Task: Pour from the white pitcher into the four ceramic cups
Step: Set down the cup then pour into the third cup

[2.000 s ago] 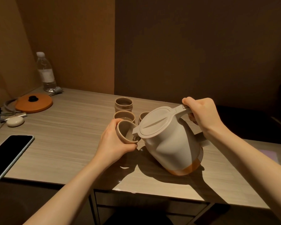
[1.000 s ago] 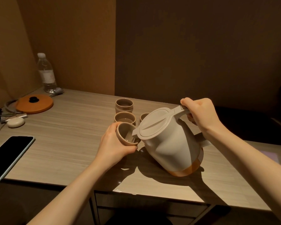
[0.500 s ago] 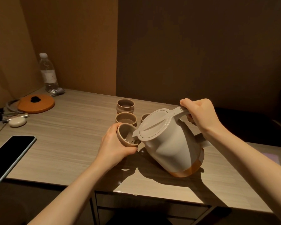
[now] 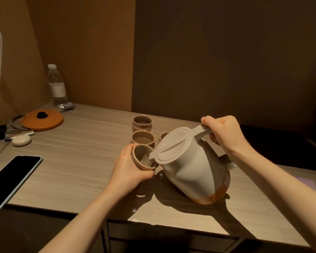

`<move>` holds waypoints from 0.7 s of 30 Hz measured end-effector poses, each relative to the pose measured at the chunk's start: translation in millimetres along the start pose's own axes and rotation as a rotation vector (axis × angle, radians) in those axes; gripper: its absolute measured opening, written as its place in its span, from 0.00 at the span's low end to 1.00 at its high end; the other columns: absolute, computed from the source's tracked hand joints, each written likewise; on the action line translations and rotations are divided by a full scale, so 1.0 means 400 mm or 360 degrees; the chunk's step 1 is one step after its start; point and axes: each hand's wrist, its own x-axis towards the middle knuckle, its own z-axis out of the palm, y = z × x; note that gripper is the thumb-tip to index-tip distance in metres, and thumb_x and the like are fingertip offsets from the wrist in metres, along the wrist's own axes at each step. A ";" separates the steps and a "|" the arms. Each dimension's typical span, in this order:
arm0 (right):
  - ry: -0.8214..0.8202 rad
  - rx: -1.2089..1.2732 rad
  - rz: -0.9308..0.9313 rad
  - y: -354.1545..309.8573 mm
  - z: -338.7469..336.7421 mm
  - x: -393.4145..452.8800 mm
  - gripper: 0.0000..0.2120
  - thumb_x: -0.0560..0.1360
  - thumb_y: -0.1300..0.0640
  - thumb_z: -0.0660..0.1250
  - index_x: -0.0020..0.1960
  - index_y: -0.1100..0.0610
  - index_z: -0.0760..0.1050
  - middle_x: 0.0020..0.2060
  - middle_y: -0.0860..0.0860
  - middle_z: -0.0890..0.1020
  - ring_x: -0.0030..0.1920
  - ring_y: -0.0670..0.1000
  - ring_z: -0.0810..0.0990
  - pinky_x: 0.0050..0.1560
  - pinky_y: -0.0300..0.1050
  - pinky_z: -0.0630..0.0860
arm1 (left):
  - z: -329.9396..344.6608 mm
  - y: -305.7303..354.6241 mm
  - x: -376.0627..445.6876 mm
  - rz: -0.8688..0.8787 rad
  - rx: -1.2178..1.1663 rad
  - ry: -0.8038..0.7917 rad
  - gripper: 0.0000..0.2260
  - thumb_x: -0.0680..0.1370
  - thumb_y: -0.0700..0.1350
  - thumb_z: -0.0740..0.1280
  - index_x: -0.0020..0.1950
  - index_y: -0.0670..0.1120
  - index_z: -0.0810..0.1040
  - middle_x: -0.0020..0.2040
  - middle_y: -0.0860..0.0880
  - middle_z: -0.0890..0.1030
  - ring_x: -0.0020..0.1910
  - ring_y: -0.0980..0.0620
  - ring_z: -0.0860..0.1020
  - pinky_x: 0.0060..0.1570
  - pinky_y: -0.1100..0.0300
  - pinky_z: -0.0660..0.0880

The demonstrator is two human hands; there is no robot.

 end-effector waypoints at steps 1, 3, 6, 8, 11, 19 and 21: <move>-0.0003 -0.0009 -0.0001 0.000 0.001 0.000 0.21 0.74 0.54 0.65 0.25 0.62 0.71 0.21 0.54 0.67 0.24 0.49 0.64 0.33 0.46 0.64 | 0.000 0.000 -0.001 0.0000 -0.0002 0.0001 0.37 0.57 0.48 0.82 0.63 0.54 0.72 0.57 0.56 0.77 0.56 0.56 0.76 0.51 0.60 0.74; -0.0009 -0.0026 -0.0004 -0.001 0.002 0.001 0.21 0.74 0.54 0.65 0.25 0.62 0.71 0.22 0.56 0.68 0.25 0.50 0.65 0.34 0.46 0.65 | -0.001 -0.001 -0.001 0.0006 -0.0002 -0.0001 0.37 0.57 0.48 0.82 0.62 0.55 0.72 0.57 0.56 0.77 0.56 0.56 0.76 0.52 0.61 0.74; -0.0029 -0.0063 -0.0017 0.000 0.005 0.003 0.21 0.74 0.54 0.65 0.26 0.65 0.73 0.23 0.57 0.69 0.26 0.51 0.65 0.34 0.47 0.65 | -0.004 -0.003 0.000 0.0011 -0.0002 -0.0004 0.36 0.57 0.48 0.82 0.62 0.55 0.72 0.56 0.56 0.77 0.55 0.57 0.76 0.51 0.62 0.73; -0.0035 -0.0077 -0.0026 0.000 0.007 0.005 0.22 0.74 0.53 0.65 0.28 0.68 0.74 0.23 0.58 0.69 0.26 0.52 0.66 0.35 0.48 0.65 | -0.004 -0.004 0.000 0.0014 0.0007 -0.0009 0.37 0.56 0.49 0.82 0.62 0.55 0.71 0.57 0.56 0.77 0.56 0.57 0.75 0.51 0.62 0.73; -0.0029 -0.0088 -0.0028 0.002 0.008 0.007 0.23 0.74 0.53 0.65 0.29 0.70 0.73 0.23 0.58 0.69 0.26 0.53 0.66 0.34 0.48 0.65 | -0.004 -0.004 0.001 0.0018 0.0016 -0.0013 0.37 0.57 0.48 0.82 0.62 0.55 0.71 0.57 0.56 0.77 0.56 0.56 0.75 0.51 0.63 0.72; -0.0032 -0.0102 -0.0032 0.002 0.010 0.008 0.24 0.73 0.52 0.65 0.31 0.72 0.74 0.23 0.58 0.69 0.26 0.53 0.66 0.34 0.49 0.65 | -0.005 -0.007 -0.001 0.0016 0.0017 -0.0004 0.36 0.56 0.48 0.82 0.61 0.57 0.71 0.56 0.57 0.77 0.55 0.57 0.75 0.49 0.65 0.71; -0.0044 -0.0110 -0.0035 0.004 0.011 0.008 0.24 0.72 0.50 0.65 0.32 0.72 0.74 0.23 0.58 0.69 0.27 0.53 0.66 0.34 0.50 0.65 | -0.006 -0.007 -0.002 0.0017 0.0011 -0.0002 0.36 0.56 0.48 0.82 0.61 0.57 0.71 0.56 0.56 0.77 0.55 0.57 0.75 0.49 0.65 0.71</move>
